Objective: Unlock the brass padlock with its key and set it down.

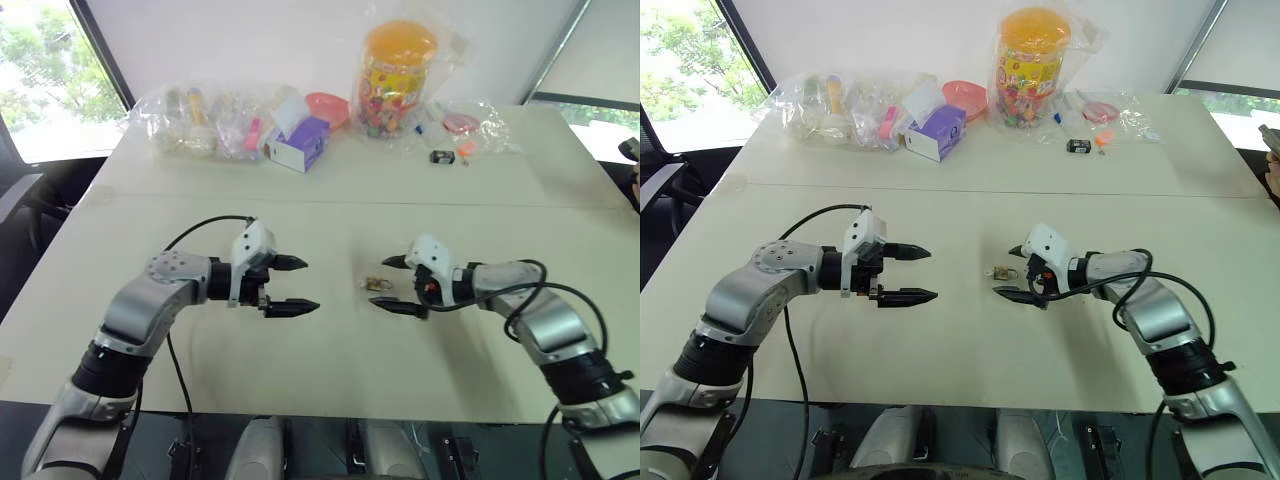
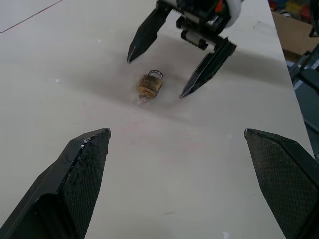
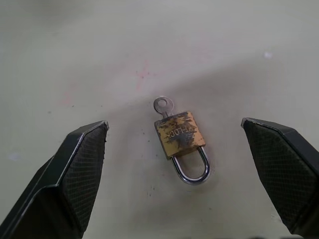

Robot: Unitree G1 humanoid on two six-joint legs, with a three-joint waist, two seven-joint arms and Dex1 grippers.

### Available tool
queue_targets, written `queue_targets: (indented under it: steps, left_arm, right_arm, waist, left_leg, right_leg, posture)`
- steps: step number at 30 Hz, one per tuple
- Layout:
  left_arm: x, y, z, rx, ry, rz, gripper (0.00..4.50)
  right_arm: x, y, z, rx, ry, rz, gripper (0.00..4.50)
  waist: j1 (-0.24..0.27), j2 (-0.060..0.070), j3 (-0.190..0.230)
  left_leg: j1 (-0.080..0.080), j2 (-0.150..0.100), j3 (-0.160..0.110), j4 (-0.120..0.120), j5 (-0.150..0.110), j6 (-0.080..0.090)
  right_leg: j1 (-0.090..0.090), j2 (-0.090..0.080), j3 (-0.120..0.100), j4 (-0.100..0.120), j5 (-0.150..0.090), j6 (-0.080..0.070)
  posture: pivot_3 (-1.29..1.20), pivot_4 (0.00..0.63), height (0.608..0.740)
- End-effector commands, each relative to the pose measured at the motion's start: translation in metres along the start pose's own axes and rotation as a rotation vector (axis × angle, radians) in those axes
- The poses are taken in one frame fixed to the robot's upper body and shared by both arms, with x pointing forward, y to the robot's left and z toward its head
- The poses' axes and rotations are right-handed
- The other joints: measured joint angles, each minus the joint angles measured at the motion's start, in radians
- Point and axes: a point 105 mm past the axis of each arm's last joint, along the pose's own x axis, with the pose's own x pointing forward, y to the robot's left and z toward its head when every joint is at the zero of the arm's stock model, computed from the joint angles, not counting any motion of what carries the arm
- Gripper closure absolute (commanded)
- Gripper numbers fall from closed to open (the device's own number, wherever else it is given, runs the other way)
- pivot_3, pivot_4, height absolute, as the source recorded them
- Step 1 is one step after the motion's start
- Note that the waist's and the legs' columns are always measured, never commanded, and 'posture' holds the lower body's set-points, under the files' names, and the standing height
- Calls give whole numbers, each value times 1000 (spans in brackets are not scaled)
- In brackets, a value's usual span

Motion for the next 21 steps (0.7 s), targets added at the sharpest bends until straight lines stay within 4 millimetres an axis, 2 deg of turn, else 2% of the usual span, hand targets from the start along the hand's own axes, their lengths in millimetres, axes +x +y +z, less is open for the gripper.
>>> queue_targets:
  steps: [1,7,9,11,16,21]
  left_arm:
    - [-4,-2,11,42,-24,12,0]
    - [-2,1,12,69,-17,15,0]
    - [-3,2,14,71,-18,18,0]
    - [-3,3,14,73,-18,18,0]
    - [-4,6,15,75,-13,18,0]
    - [-2,10,13,59,-15,10,0]
  right_arm:
    - [1,-6,-1,-73,17,4,64]
    - [8,-12,-9,-65,19,1,64]
    - [10,-11,-13,-68,30,10,617]
    - [11,-10,-15,-68,36,16,1363]
    - [11,-7,-22,-81,70,31,3830]
    - [7,-7,-15,-105,41,-14,3820]
  waist:
    - [0,0,0]
    - [-7,0,0]
    - [-10,0,0]
    - [-16,0,0]
    - [-20,0,-1]
    - [-17,0,-1]
  left_leg:
    - [0,0,0,0,0,0]
    - [1,0,0,0,0,0]
    - [2,0,0,0,0,-1]
    - [2,0,0,0,0,-1]
    - [2,0,0,0,0,-1]
    - [2,0,0,0,0,-1]
  right_leg:
    - [0,0,0,0,0,0]
    - [1,0,0,1,0,0]
    - [1,0,0,1,0,0]
    - [1,0,0,1,0,0]
    - [1,-1,0,1,0,0]
    - [2,-1,0,1,0,0]
  posture:
    - [0,150,740]
    - [0,150,740]
    - [0,150,740]
    - [0,150,740]
    - [0,150,740]
    - [0,150,740]
